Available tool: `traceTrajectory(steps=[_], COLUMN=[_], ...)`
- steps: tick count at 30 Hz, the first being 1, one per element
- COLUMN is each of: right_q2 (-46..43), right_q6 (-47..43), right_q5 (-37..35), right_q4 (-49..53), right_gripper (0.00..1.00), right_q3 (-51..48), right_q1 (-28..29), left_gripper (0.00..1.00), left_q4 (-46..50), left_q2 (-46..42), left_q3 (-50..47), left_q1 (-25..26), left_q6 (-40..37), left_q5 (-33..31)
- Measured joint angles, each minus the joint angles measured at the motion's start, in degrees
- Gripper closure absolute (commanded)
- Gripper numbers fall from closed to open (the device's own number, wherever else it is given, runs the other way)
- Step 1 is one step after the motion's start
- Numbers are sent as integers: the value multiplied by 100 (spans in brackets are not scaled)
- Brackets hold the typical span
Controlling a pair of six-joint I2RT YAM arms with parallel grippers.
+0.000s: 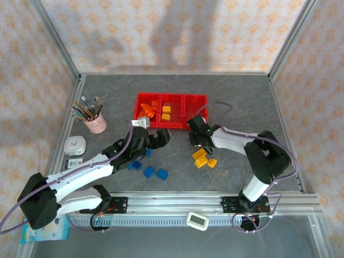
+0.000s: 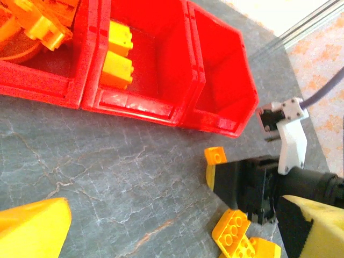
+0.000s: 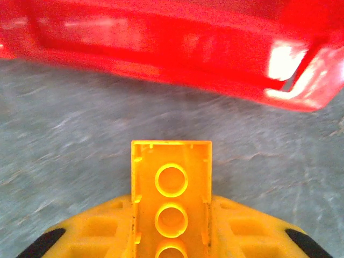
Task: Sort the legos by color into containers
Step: Pick up the lego from the center of the table, then place the lego in the container.
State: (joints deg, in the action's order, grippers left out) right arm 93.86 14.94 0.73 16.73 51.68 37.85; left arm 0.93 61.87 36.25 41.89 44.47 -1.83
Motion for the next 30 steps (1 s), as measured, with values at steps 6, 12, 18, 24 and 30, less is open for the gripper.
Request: traceTrajectory(steps=[6,12,18,24,30], right_q2=[-101,435,1648,2610,2898], right_q6=[103,199,236,278,313], right_q5=[273,310,9,-7,125], right_q4=[330,363,468,581,627], right_gripper=[69,70,70,65,54], right_q3=[612,1993,3440,4454,4813], right_q1=[483,538,466,210,72], left_gripper=[1,1,1,1,1], left_q4=[260,402,516,590,614], left_q2=[-315,-450,-450,-409,-400], left_q3=[2,28,46,118,131], left_q1=[-439,-885,-1233,-1357,-1394], left_q6=[-129,-302,-487,-579,-643], left_q5=[-39,-13,98,197,297])
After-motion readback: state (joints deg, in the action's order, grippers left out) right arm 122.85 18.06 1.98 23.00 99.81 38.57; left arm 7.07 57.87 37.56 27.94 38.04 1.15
